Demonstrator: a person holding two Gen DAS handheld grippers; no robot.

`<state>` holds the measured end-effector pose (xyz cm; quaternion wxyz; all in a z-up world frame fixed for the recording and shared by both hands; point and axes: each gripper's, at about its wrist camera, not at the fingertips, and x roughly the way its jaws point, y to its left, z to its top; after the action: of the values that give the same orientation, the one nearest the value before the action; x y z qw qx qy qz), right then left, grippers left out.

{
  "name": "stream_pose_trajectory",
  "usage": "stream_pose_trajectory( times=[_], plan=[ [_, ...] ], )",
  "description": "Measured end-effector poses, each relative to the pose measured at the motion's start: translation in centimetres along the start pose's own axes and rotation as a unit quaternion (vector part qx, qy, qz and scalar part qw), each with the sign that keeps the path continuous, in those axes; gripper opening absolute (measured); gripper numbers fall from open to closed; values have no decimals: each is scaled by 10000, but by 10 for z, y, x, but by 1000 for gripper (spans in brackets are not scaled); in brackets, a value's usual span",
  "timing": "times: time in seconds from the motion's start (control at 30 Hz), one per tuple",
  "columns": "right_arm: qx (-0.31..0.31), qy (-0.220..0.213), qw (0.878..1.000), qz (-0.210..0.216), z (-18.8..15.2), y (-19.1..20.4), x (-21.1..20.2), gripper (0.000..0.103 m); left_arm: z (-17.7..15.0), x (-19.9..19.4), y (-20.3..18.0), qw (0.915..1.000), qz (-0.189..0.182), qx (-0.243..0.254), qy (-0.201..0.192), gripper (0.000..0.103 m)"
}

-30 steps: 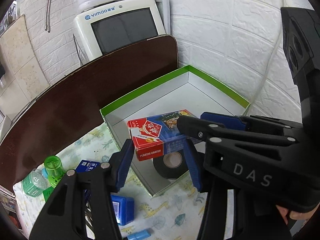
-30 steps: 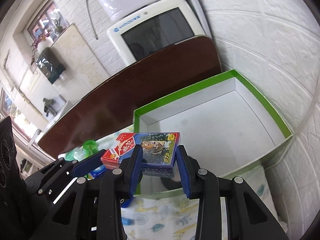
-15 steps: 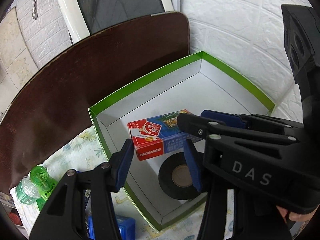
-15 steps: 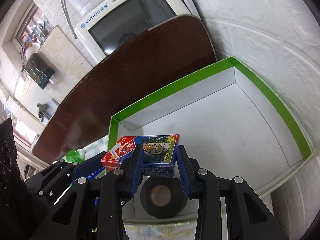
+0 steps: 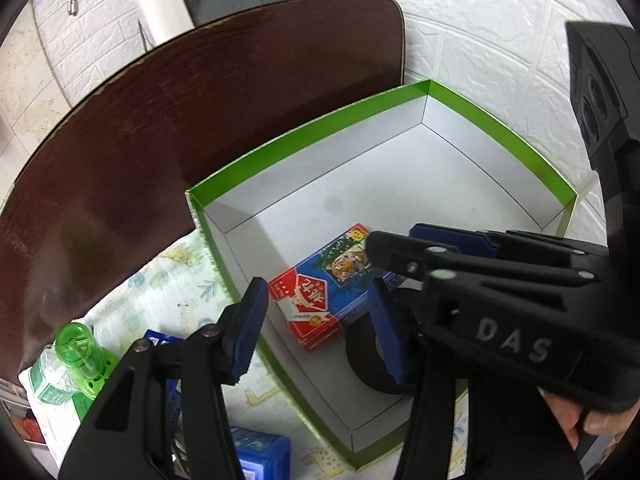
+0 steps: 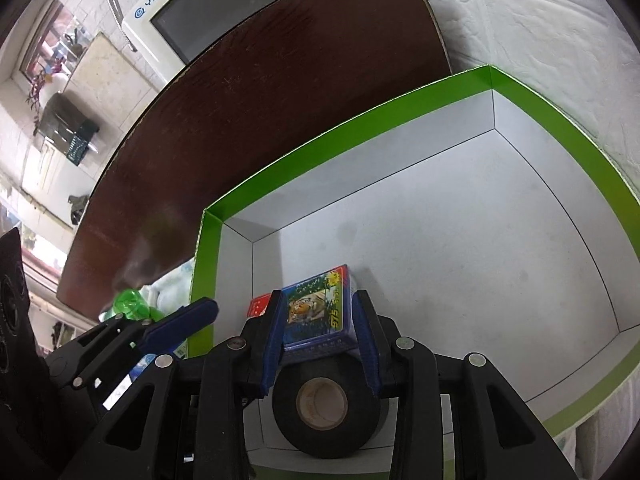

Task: Organize rigid objects
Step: 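Open the right gripper to release the card box, then grasp the blue square container with the right gripper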

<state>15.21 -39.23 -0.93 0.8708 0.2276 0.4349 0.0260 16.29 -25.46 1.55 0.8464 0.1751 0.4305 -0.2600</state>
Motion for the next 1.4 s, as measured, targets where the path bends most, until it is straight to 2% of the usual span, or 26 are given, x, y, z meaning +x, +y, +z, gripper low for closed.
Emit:
stream_pose_trajectory(
  times=[0.23,0.5,0.73,0.9,1.07,1.2,1.4],
  plan=[
    [-148,-206,9997,30,-6,14,-24,37,-11,-28,27,9991,147,-325,-219,53],
    [-508,-213,9983,201,-20,55,-36,37,-36,-61,62,9959,304,-739,-413,56],
    [-1165,-27,9923,411,-45,110,-31,37,-73,-76,95,9916,458,-1145,-387,57],
    [-1445,347,9880,433,-70,137,-9,37,-113,-78,123,9865,571,-1517,-236,57],
    [-1363,585,9887,198,-85,143,16,37,-153,-78,138,9821,523,-1809,-8,57],
    [-1311,609,9892,-223,-89,142,27,37,-173,-82,140,9818,463,-1844,25,57],
    [-1176,715,9903,-175,-100,139,21,37,-189,-83,142,9816,370,-1871,53,57]
  ],
)
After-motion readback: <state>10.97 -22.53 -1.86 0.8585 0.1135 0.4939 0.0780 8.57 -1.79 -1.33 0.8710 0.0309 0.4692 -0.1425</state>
